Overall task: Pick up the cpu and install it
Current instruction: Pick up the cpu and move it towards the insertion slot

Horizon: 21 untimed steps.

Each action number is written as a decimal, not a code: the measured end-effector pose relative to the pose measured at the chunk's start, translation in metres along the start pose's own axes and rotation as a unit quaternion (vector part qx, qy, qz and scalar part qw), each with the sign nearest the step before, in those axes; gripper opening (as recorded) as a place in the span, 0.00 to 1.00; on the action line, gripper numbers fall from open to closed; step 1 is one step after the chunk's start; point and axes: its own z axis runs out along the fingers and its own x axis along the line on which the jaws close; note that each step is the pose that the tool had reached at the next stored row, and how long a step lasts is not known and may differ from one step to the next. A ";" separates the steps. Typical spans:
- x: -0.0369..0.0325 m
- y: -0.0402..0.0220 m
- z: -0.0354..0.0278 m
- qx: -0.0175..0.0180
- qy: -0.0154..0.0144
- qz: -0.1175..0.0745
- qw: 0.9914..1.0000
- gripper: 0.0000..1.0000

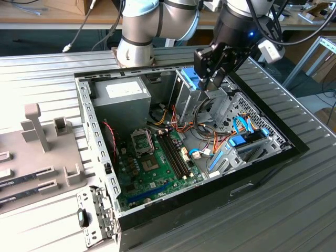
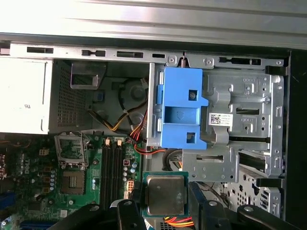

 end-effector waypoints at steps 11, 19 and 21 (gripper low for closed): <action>0.0031 0.0000 0.0006 0.000 0.000 0.000 1.000 0.47; 0.0079 0.0000 0.0010 0.000 0.000 0.000 1.000 0.47; 0.0124 -0.0004 0.0012 0.000 0.000 0.000 1.000 0.47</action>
